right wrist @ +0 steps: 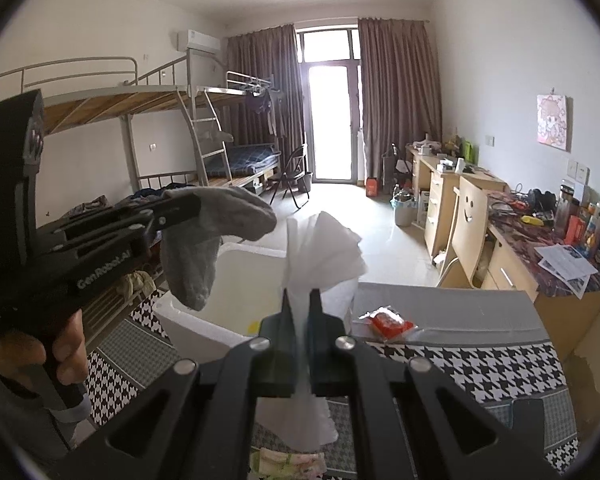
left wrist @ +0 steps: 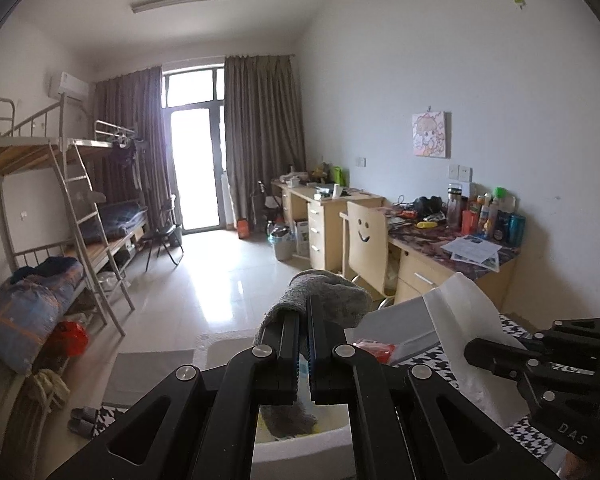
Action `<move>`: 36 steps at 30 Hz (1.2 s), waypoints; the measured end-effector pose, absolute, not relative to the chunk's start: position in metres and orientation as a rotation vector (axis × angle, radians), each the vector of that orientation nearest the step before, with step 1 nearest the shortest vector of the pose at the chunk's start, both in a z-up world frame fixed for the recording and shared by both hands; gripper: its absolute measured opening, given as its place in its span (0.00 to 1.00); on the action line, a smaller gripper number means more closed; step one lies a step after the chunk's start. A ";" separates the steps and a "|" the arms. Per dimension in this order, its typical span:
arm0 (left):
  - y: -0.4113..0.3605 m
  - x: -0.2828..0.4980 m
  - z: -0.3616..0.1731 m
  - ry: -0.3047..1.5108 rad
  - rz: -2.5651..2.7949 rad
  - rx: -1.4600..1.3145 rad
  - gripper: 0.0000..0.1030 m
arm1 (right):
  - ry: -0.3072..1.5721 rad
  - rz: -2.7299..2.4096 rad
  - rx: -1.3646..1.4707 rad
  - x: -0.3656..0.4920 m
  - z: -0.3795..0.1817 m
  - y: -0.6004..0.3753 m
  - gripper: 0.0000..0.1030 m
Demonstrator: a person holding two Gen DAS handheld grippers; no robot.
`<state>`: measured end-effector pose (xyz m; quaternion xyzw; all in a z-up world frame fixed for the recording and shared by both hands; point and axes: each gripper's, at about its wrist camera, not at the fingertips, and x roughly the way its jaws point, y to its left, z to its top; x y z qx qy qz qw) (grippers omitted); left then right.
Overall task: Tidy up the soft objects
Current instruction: 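Carry the grey sock and white tissue over the white foam box, then open the left gripper to drop the grey sock into the box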
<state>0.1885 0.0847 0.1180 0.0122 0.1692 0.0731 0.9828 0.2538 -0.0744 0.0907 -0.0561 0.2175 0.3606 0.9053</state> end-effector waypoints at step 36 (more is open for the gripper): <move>0.141 0.221 0.074 0.516 0.281 -0.050 0.91 | 0.520 0.790 -0.192 0.282 0.077 -0.027 0.07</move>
